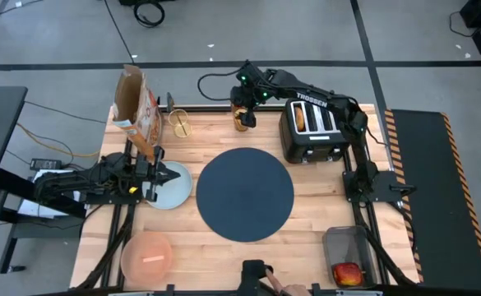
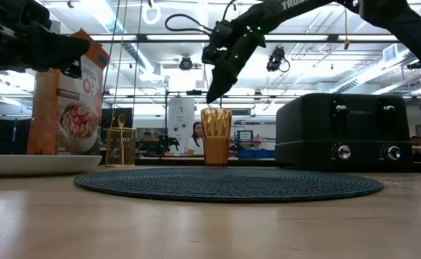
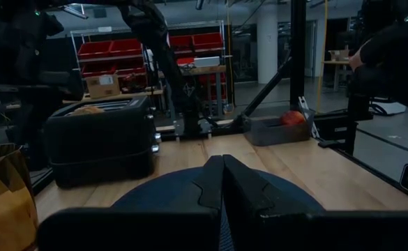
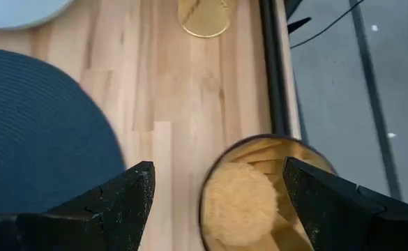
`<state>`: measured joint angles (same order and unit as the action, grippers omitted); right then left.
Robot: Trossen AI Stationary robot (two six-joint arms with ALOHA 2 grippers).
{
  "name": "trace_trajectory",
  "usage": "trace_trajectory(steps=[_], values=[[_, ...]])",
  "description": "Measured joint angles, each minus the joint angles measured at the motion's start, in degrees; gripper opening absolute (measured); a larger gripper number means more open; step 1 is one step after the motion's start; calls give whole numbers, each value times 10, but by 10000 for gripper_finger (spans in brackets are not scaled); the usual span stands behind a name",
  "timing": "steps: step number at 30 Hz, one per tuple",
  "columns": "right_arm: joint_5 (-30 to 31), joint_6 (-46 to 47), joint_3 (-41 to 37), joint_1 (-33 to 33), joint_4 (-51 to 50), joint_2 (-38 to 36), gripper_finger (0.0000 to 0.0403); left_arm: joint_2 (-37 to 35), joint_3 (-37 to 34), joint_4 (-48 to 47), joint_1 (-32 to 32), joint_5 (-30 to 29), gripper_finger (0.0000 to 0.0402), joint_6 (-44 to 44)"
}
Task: Arrange a breakfast setting
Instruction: Put the brown cup of milk on the top right of the blue table placemat
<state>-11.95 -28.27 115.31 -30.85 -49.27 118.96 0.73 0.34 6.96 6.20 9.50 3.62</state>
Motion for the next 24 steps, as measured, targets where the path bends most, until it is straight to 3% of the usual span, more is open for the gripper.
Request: trace_trajectory(steps=[24], values=[[2,2,-1,-13,-19,0,322,0,0,0,0,0,18,0]])
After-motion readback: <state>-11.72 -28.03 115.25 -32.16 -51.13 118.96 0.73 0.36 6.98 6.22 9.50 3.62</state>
